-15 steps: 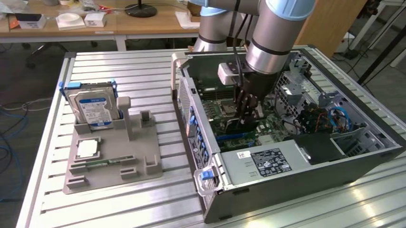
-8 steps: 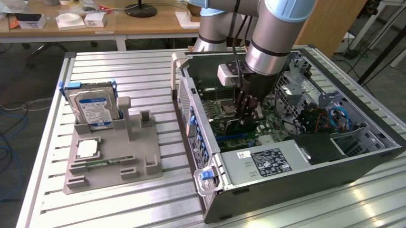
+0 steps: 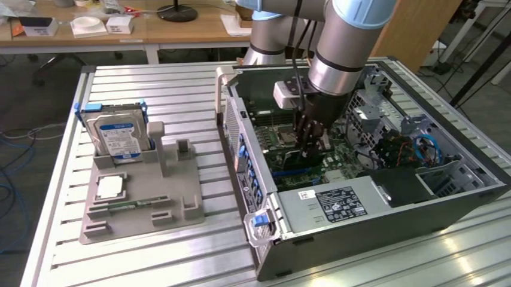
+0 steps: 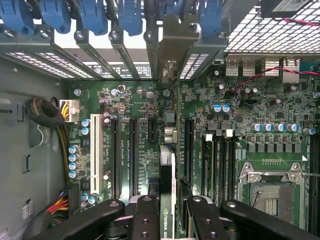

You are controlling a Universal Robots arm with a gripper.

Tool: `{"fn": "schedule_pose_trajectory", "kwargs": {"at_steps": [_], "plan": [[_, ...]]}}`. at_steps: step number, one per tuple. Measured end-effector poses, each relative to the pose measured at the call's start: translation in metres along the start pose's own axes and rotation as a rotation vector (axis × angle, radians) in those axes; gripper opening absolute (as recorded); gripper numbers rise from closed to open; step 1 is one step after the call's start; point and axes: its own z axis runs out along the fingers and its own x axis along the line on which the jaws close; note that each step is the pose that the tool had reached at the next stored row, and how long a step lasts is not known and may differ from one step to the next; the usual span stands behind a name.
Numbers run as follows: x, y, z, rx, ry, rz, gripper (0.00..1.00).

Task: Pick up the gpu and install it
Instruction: 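Insert the gpu into the slot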

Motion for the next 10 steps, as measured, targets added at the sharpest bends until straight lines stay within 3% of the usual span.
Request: {"fn": "schedule_pose_trajectory", "kwargs": {"at_steps": [10], "plan": [[-0.0002, 0.0003, 0.0020, 0.0000, 0.0001, 0.000, 0.26]]}}
